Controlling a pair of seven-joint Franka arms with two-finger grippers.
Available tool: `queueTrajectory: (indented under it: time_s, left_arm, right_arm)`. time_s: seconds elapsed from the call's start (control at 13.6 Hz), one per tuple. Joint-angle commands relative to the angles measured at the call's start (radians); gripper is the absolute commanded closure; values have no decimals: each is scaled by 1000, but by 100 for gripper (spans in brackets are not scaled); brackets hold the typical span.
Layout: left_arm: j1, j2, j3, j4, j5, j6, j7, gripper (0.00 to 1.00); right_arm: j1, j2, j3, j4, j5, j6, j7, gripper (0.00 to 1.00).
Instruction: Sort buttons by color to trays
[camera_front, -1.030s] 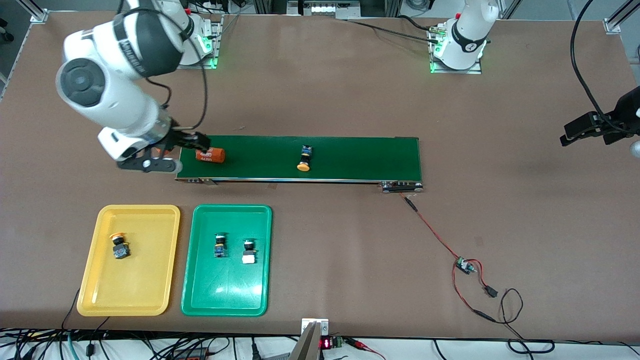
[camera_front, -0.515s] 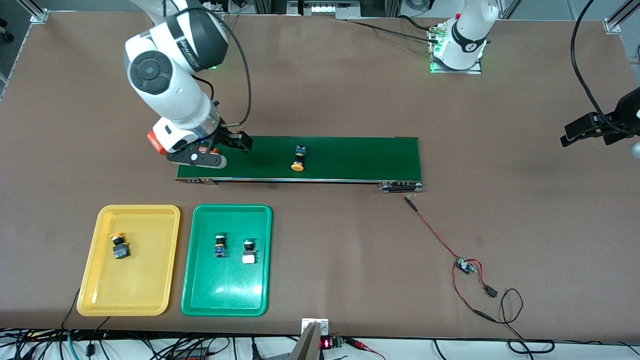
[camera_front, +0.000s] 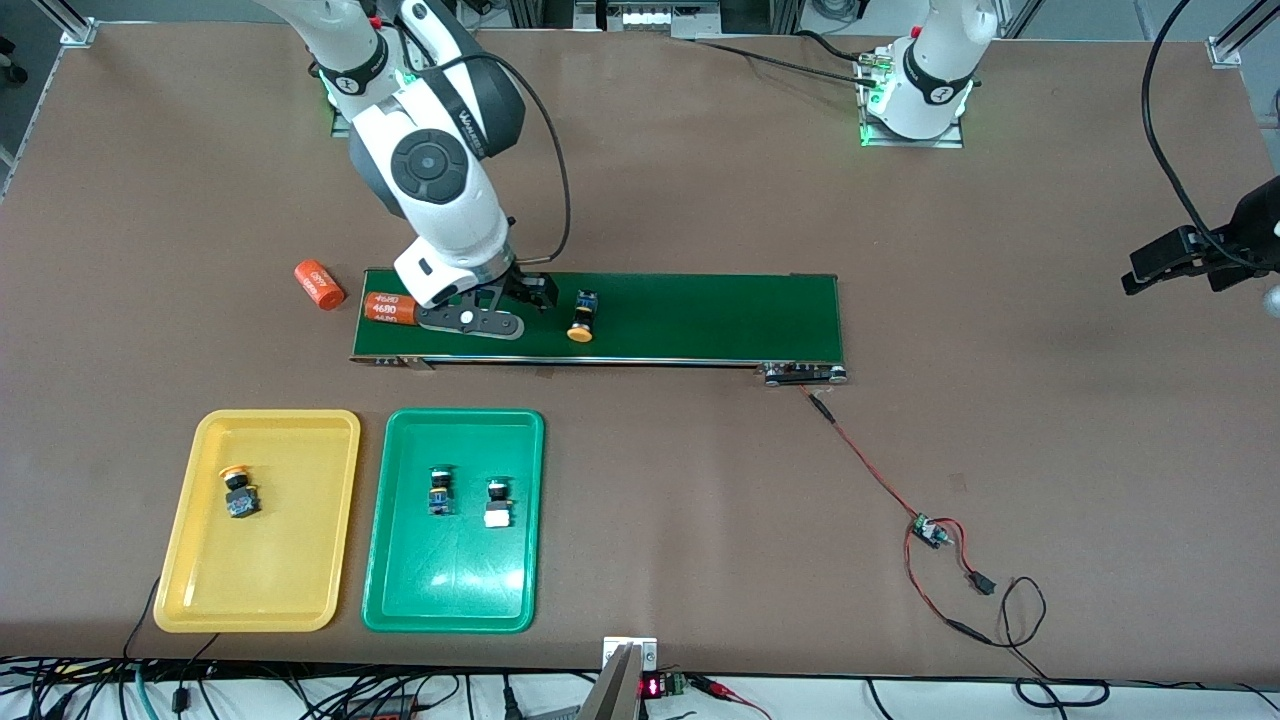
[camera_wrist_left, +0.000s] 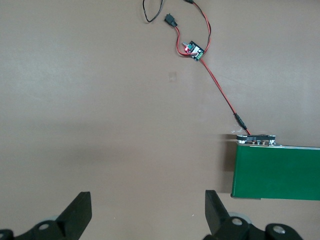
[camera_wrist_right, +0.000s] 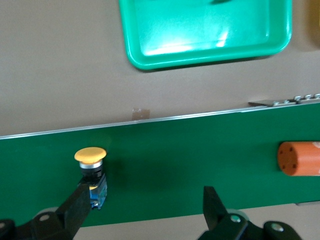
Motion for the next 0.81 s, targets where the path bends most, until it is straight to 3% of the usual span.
queueTrajectory:
  time_s: [0.0,0.74]
  left_arm:
    - [4,5,3,5,4,9,15,0]
    - [3,0,0,11,2,10,14,0]
  right_arm:
    - [30,31,-3,-7,-58,43,64,0]
    - [23,130,12,-5,-74,111,87,0]
